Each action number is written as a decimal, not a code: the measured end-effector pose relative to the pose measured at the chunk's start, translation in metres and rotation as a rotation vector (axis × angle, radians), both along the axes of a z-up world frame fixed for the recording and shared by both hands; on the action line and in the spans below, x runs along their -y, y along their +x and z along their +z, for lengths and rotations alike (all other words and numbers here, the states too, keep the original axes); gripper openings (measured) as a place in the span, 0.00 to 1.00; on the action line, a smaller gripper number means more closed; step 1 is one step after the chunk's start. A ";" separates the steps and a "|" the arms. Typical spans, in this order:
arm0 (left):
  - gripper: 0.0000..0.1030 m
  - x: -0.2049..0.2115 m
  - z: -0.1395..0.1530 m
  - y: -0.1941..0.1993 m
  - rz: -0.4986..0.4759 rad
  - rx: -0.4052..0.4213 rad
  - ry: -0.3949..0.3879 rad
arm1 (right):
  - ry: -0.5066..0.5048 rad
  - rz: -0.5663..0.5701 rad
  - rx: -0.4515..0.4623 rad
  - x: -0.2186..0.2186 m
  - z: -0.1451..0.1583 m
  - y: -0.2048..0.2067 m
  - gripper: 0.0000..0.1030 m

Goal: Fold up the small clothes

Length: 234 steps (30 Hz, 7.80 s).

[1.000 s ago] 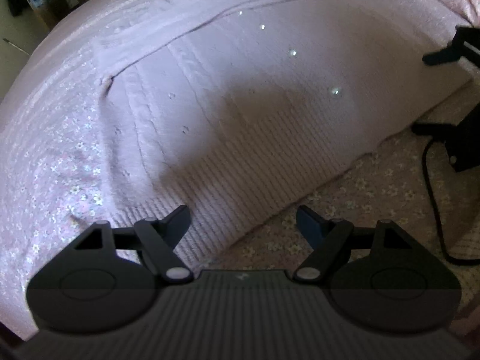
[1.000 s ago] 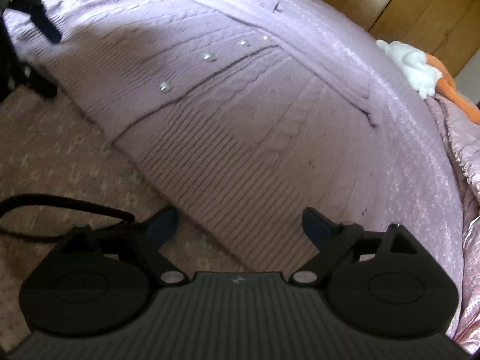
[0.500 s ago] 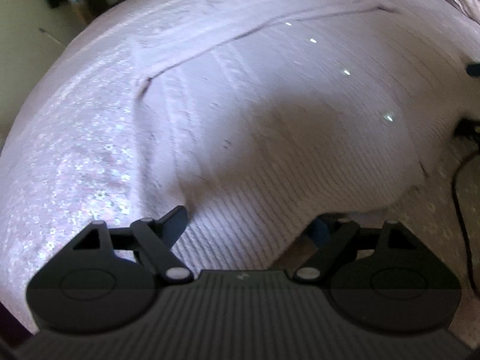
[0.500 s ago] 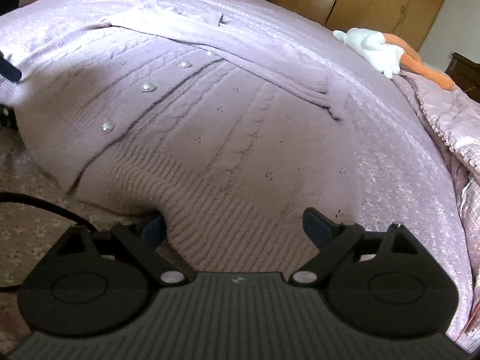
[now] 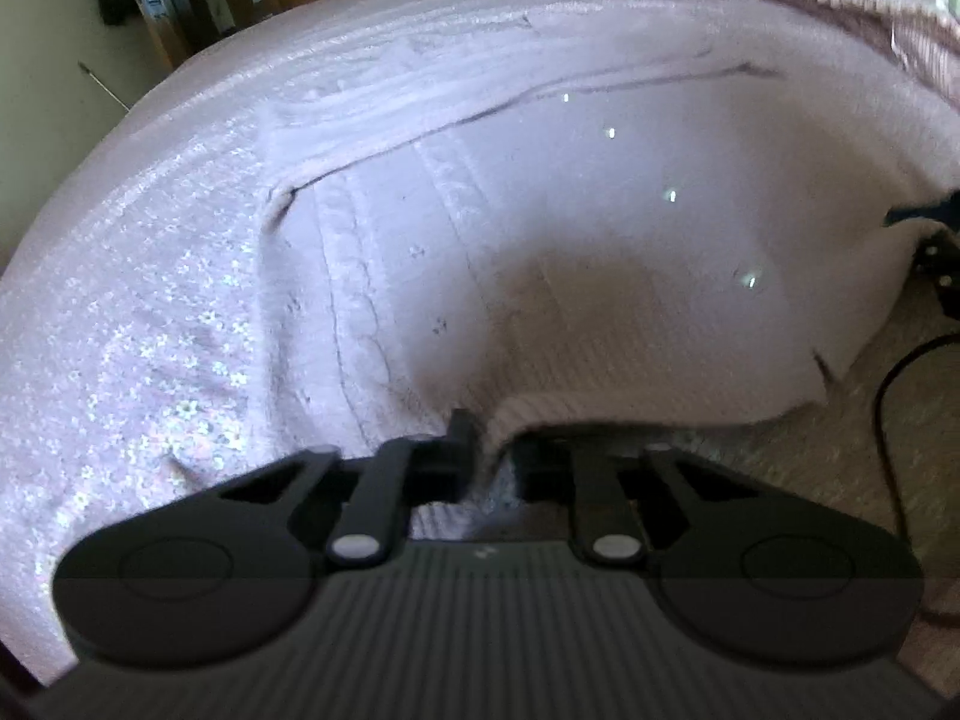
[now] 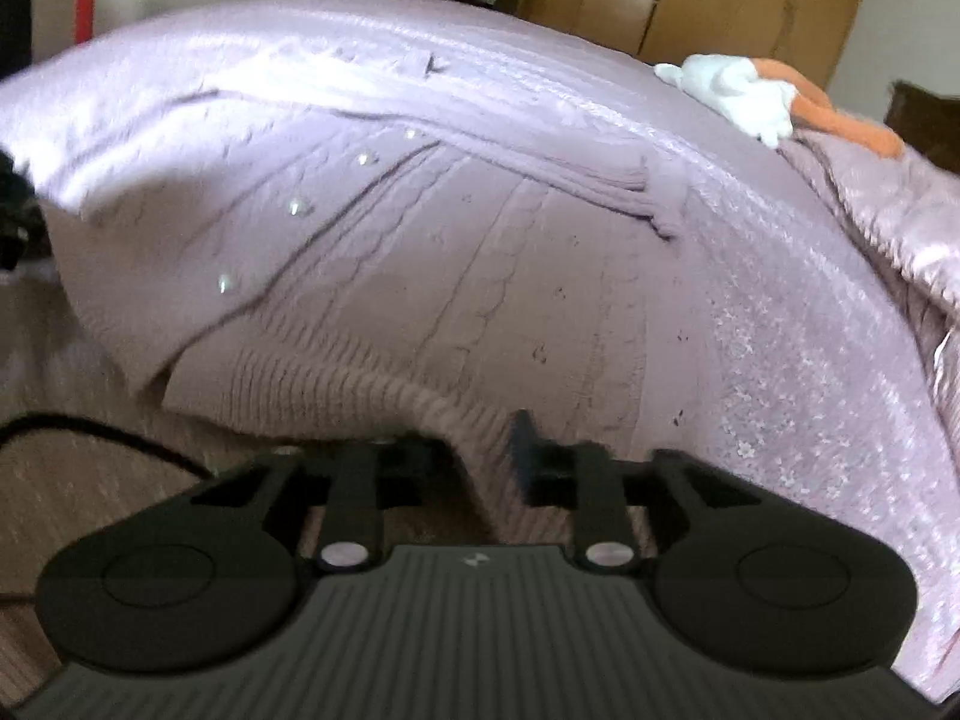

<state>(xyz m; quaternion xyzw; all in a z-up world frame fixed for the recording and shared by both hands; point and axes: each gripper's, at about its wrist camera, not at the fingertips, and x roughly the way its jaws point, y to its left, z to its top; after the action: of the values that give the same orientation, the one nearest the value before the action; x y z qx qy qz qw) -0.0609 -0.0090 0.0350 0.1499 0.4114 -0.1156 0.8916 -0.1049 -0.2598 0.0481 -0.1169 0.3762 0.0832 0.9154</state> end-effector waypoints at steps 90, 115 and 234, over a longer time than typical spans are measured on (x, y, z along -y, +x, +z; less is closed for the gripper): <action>0.68 0.010 0.047 0.240 -0.001 0.283 -0.083 | 0.050 -0.010 0.208 0.029 0.019 0.283 0.64; 0.10 -0.027 0.041 0.267 0.131 0.328 -0.138 | 0.187 -0.072 0.234 0.051 0.017 0.314 0.08; 0.60 -0.087 0.033 0.213 0.390 -0.095 -0.233 | 0.929 -0.412 -0.121 0.152 -0.050 0.302 0.27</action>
<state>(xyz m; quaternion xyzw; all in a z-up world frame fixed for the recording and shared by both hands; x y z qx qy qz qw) 0.1518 0.0784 0.0681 -0.0422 0.4579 0.0054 0.8880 0.1975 -0.4122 -0.0021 0.3842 0.3672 0.0660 0.8445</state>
